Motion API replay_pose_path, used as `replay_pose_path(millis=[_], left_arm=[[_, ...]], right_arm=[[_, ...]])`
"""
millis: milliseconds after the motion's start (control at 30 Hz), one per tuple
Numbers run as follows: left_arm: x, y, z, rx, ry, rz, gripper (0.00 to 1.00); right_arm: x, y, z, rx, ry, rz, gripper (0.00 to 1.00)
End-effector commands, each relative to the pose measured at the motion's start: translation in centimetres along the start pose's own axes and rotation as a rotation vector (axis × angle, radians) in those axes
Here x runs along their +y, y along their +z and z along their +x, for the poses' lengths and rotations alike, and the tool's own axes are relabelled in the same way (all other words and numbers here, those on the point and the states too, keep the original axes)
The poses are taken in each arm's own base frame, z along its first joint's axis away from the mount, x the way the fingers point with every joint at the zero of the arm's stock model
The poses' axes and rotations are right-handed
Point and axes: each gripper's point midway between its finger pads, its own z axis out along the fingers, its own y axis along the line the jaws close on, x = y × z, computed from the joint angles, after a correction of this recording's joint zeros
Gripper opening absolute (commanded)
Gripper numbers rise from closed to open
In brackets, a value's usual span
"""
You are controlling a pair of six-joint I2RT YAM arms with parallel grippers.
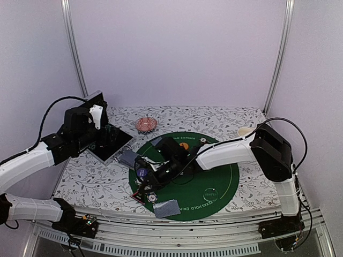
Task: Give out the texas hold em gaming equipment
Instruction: Place the all-in button in the big blind area.
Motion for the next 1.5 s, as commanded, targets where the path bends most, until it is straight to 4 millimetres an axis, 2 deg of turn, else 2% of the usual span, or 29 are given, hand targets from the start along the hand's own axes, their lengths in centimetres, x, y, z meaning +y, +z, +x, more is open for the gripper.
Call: replay_pose_path(millis=[0,100,167,333,433,533,600,700,867,1033,1200,1367,1467], left_arm=[[0.3,0.1,0.3,0.004,0.008,-0.011,0.98],[0.3,0.1,0.3,0.004,0.008,-0.012,0.98],[0.4,0.2,0.4,0.008,0.009,-0.014,0.98],[0.4,0.2,0.7,0.013,0.014,-0.017,0.98],[0.4,0.3,0.7,0.013,0.014,-0.017,0.98],[0.3,0.4,0.8,0.018,0.020,-0.016,0.98],[0.3,0.5,0.9,0.022,0.022,-0.017,0.98],[0.4,0.5,1.0,0.023,0.024,-0.021,0.98],[0.3,0.7,1.3,0.031,0.030,-0.021,0.98],[0.3,0.8,1.4,0.037,0.033,-0.020,0.98],[0.3,0.8,1.4,0.037,0.034,-0.019,0.98],[0.3,0.7,1.3,0.034,0.034,-0.018,0.98],[0.2,0.8,1.4,0.036,0.035,-0.013,0.98]], right_arm=[[-0.4,-6.2,-2.3,-0.113,-0.026,0.056,0.02],[-2.2,-10.6,-4.1,-0.197,-0.017,0.110,0.02],[-3.7,-14.2,-6.0,-0.275,-0.009,0.165,0.02],[-9.7,-22.0,-9.8,-0.445,0.093,0.305,0.03],[-12.8,-25.6,-11.9,-0.521,0.117,0.391,0.03],[-15.4,-27.3,-13.7,-0.549,0.122,0.443,0.03],[-17.0,-27.7,-14.6,-0.553,0.124,0.452,0.03],[-19.7,-26.9,-15.3,-0.536,0.144,0.433,0.03],[-23.6,-23.8,-16.4,-0.494,0.188,0.356,0.03],[-25.9,-22.1,-17.4,-0.501,0.216,0.312,0.03],[-27.7,-21.1,-17.1,-0.499,0.264,0.299,0.05],[-28.5,-20.8,-16.2,-0.490,0.320,0.307,0.16],[-28.5,-21.0,-16.0,-0.489,0.330,0.329,0.33]])
